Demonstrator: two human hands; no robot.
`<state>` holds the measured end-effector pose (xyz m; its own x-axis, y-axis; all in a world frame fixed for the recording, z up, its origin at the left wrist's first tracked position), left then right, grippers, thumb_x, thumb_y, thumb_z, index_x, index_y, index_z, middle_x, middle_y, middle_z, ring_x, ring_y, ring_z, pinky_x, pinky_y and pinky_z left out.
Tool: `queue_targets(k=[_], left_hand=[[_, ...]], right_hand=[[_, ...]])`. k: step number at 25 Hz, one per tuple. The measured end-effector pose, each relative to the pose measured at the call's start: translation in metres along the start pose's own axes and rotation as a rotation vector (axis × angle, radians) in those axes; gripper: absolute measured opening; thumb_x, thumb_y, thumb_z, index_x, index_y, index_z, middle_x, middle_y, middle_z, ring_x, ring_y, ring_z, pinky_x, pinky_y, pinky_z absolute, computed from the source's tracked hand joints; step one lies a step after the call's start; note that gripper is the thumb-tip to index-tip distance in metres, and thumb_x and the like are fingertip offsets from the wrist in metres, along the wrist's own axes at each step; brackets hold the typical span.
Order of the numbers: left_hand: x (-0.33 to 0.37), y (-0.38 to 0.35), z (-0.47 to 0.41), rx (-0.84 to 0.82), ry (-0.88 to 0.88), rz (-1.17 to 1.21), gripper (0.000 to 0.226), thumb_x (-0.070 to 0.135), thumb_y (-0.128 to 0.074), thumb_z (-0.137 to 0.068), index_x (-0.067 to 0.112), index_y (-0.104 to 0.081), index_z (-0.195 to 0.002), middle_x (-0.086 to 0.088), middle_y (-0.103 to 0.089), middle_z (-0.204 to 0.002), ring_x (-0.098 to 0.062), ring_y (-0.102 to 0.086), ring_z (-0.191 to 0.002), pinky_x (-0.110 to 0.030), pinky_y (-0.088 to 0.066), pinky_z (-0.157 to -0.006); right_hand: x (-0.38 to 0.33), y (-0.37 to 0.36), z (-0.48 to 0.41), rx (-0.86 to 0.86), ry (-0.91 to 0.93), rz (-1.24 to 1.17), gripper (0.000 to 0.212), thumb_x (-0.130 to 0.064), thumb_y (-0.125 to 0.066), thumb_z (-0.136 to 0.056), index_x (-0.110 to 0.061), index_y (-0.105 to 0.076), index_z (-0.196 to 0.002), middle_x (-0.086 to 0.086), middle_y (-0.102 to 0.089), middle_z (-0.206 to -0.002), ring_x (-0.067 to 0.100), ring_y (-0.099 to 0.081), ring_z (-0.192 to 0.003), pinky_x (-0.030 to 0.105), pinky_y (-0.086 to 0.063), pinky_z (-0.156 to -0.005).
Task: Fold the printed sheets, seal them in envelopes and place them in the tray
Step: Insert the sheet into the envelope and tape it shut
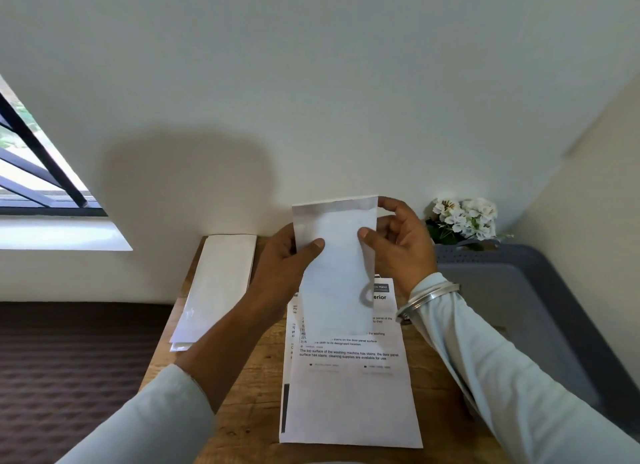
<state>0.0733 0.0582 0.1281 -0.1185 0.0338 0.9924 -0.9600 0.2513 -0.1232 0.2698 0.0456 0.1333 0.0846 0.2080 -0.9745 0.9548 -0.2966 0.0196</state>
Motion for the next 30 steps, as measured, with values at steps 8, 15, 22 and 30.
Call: queue_targets(k=[8,15,22,30], left_hand=[[-0.026,0.012,-0.005,0.096,-0.002,-0.150,0.029,0.017,-0.062,-0.099,0.033,-0.061,-0.123,0.007,-0.073,-0.109,-0.015,-0.072,-0.096,-0.045,-0.062,-0.082],[-0.071,0.029,0.002,0.096,0.263,-0.126,0.017,0.025,-0.057,-0.102,0.020,-0.069,-0.113,0.002,-0.076,-0.106,-0.021,-0.073,-0.099,-0.039,-0.062,-0.076],[-0.110,0.042,0.016,0.056,0.430,-0.246,0.016,0.024,-0.061,-0.100,0.018,-0.067,-0.113,0.002,-0.073,-0.108,-0.019,-0.072,-0.092,-0.034,-0.063,-0.071],[-0.124,0.060,0.021,-0.024,0.465,-0.398,0.017,0.026,-0.059,-0.101,0.013,-0.069,-0.099,-0.001,-0.070,-0.112,-0.022,-0.074,-0.080,-0.044,-0.064,-0.073]], right_hand=[[0.027,-0.002,0.003,-0.096,-0.163,0.076,0.026,0.004,-0.067,-0.087,-0.020,-0.069,-0.097,0.015,-0.070,-0.085,0.025,-0.066,-0.078,0.043,-0.059,-0.072],[0.070,-0.009,0.010,-0.101,-0.270,0.197,0.035,0.005,-0.071,-0.082,-0.011,-0.065,-0.112,0.010,-0.070,-0.086,0.020,-0.065,-0.080,0.031,-0.054,-0.075],[0.105,-0.018,0.029,-0.134,-0.390,0.464,0.037,-0.008,-0.072,-0.084,-0.034,-0.063,-0.108,-0.005,-0.061,-0.083,0.014,-0.062,-0.082,0.025,-0.050,-0.076],[0.114,-0.029,0.056,-0.127,-0.464,0.604,0.034,-0.014,-0.072,-0.083,-0.030,-0.064,-0.112,-0.004,-0.066,-0.095,0.018,-0.064,-0.088,0.034,-0.054,-0.086]])
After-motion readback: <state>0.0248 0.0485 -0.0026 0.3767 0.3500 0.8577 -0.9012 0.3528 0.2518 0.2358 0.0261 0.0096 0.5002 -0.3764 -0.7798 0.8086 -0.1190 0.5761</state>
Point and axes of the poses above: each hand's wrist, its own z-axis away from the middle knuckle, its own y-axis out of the back of the hand, x = y × z, the point moved 1 cm from there along -z, towards the middle knuckle
